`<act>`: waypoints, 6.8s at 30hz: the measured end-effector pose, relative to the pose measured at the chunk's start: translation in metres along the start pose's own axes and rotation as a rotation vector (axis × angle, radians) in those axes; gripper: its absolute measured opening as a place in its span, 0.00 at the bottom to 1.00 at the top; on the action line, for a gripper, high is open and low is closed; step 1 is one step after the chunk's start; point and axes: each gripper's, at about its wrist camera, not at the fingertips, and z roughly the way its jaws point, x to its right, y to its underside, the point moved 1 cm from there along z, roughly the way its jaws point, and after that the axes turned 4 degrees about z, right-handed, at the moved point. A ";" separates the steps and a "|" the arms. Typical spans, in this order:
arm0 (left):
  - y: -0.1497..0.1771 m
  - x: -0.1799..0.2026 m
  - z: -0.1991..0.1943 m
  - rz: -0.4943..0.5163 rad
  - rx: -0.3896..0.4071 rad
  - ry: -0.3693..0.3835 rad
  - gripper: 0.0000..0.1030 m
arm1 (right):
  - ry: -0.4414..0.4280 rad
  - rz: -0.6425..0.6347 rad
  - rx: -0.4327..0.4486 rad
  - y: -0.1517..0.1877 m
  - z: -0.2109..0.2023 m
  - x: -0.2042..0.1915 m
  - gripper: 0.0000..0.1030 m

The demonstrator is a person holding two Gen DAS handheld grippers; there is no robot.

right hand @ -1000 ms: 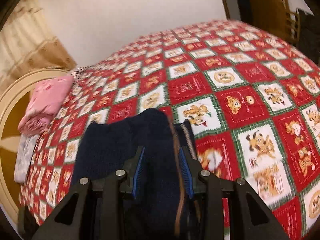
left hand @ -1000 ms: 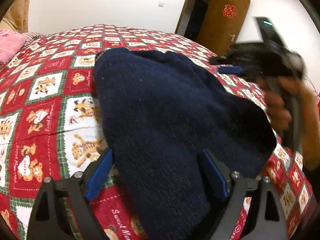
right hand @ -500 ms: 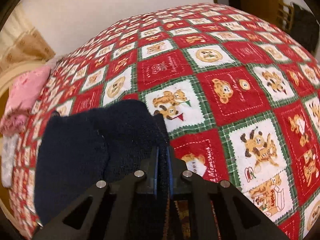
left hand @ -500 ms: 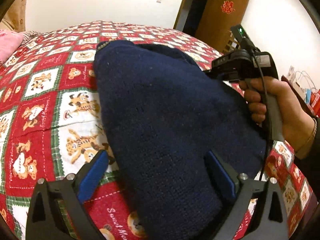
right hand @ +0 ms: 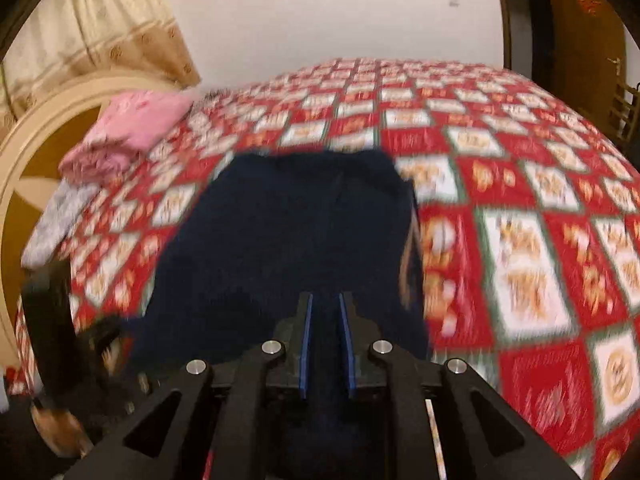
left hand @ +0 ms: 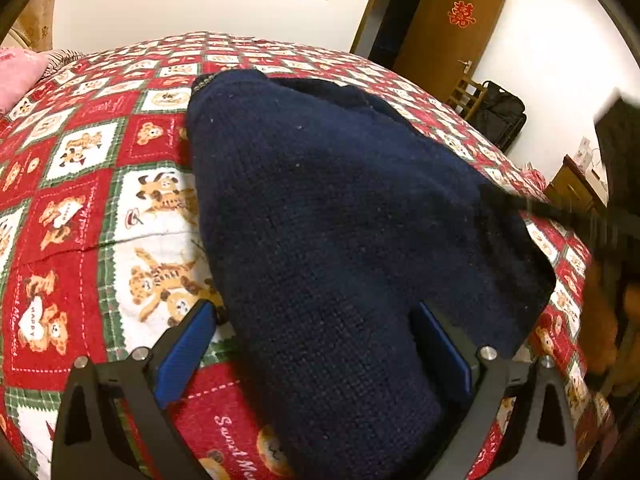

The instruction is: Fold small clothes

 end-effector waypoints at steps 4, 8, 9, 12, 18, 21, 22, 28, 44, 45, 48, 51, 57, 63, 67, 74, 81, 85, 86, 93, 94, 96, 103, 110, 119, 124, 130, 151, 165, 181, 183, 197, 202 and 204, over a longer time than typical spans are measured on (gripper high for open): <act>-0.002 -0.003 0.005 0.002 -0.010 -0.004 0.99 | -0.007 -0.011 -0.008 0.024 0.005 0.007 0.14; -0.003 -0.001 0.006 0.013 -0.013 -0.020 0.99 | -0.011 0.018 0.009 0.023 -0.014 0.007 0.19; -0.003 -0.001 0.006 0.012 -0.013 -0.020 0.99 | -0.016 0.009 0.018 0.026 -0.020 0.006 0.24; -0.003 -0.003 0.006 0.011 -0.013 -0.019 0.99 | 0.026 -0.060 0.015 0.042 -0.024 0.001 0.44; -0.001 -0.001 0.006 0.024 -0.026 -0.030 1.00 | 0.050 -0.027 -0.002 0.052 -0.020 0.010 0.43; 0.004 0.001 0.004 0.040 -0.041 -0.045 1.00 | 0.110 -0.116 -0.005 0.057 -0.018 -0.003 0.44; 0.005 0.001 0.003 0.042 -0.043 -0.048 1.00 | 0.113 -0.130 -0.012 0.056 -0.018 -0.004 0.44; 0.008 -0.003 -0.002 0.017 -0.026 -0.022 1.00 | -0.024 0.033 0.113 0.011 -0.060 0.017 0.44; 0.012 -0.009 -0.020 -0.042 0.019 -0.007 1.00 | -0.147 0.337 -0.060 -0.016 0.024 0.085 0.39; 0.012 -0.013 -0.026 -0.062 0.036 -0.005 1.00 | -0.173 0.352 -0.060 -0.015 0.022 0.090 0.43; 0.009 -0.026 -0.047 -0.120 0.079 0.027 1.00 | -0.219 0.351 -0.039 -0.015 0.016 0.099 0.46; -0.002 -0.038 -0.059 -0.133 0.112 -0.030 1.00 | -0.209 0.336 -0.002 -0.022 0.011 0.099 0.46; -0.037 -0.043 -0.042 -0.098 0.098 -0.091 1.00 | -0.218 0.292 -0.015 -0.049 0.020 0.087 0.52; -0.052 -0.036 -0.005 -0.086 0.040 -0.066 1.00 | -0.213 0.295 -0.126 -0.057 0.060 0.085 0.54; -0.050 -0.041 0.018 -0.108 -0.006 -0.025 1.00 | -0.319 0.405 -0.149 -0.050 0.079 0.103 0.56; -0.045 -0.049 0.023 -0.136 -0.015 0.063 1.00 | -0.369 0.399 -0.137 -0.051 0.087 0.108 0.56; -0.041 -0.046 0.021 -0.119 -0.003 0.064 1.00 | -0.359 0.362 -0.116 -0.051 0.090 0.098 0.52; -0.040 -0.042 0.023 -0.100 0.001 0.037 1.00 | -0.323 0.372 -0.096 -0.054 0.093 0.098 0.51; -0.041 -0.041 0.024 -0.094 0.001 0.030 1.00 | -0.305 0.365 -0.090 -0.054 0.091 0.095 0.51; -0.041 -0.043 0.024 -0.092 0.010 0.033 1.00 | -0.343 0.427 -0.071 -0.046 0.081 0.113 0.51; -0.041 -0.044 0.024 -0.095 0.010 0.036 1.00 | -0.335 0.422 -0.070 -0.046 0.081 0.111 0.51; -0.041 -0.045 0.025 -0.097 0.009 0.039 1.00 | -0.337 0.421 -0.068 -0.047 0.083 0.111 0.51; -0.041 -0.043 0.025 -0.098 0.008 0.039 1.00 | -0.319 0.413 -0.071 -0.052 0.093 0.105 0.52; -0.047 -0.045 0.032 -0.105 -0.019 0.062 1.00 | -0.375 0.402 -0.090 -0.056 0.099 0.098 0.32; -0.047 -0.040 0.027 -0.093 -0.007 0.120 0.66 | -0.277 0.341 -0.041 -0.058 0.086 0.081 0.26; -0.053 -0.029 0.014 -0.078 0.017 0.064 0.49 | -0.262 0.338 -0.004 -0.054 0.074 0.080 0.25; -0.055 -0.025 0.006 -0.093 0.024 0.033 0.44 | -0.269 0.342 0.036 -0.054 0.062 0.075 0.24; -0.025 -0.006 -0.111 -0.093 0.112 0.012 0.42 | -0.421 0.308 0.104 -0.032 -0.016 -0.006 0.23; 0.035 -0.039 -0.202 -0.169 0.174 -0.088 0.42 | -0.565 0.198 0.072 -0.003 -0.050 -0.124 0.23; 0.087 -0.089 -0.260 -0.274 0.231 -0.210 0.42 | -0.647 0.066 0.014 0.009 -0.049 -0.232 0.23; 0.092 -0.095 -0.265 -0.283 0.237 -0.217 0.42 | -0.653 0.059 0.007 0.009 -0.046 -0.241 0.23; 0.122 -0.140 -0.288 -0.370 0.255 -0.267 0.42 | -0.694 0.002 -0.068 0.011 -0.012 -0.313 0.23; 0.133 -0.154 -0.290 -0.400 0.244 -0.273 0.42 | -0.703 -0.004 -0.102 0.016 0.004 -0.329 0.23; 0.137 -0.160 -0.291 -0.409 0.240 -0.277 0.42 | -0.704 -0.007 -0.116 0.018 0.010 -0.336 0.23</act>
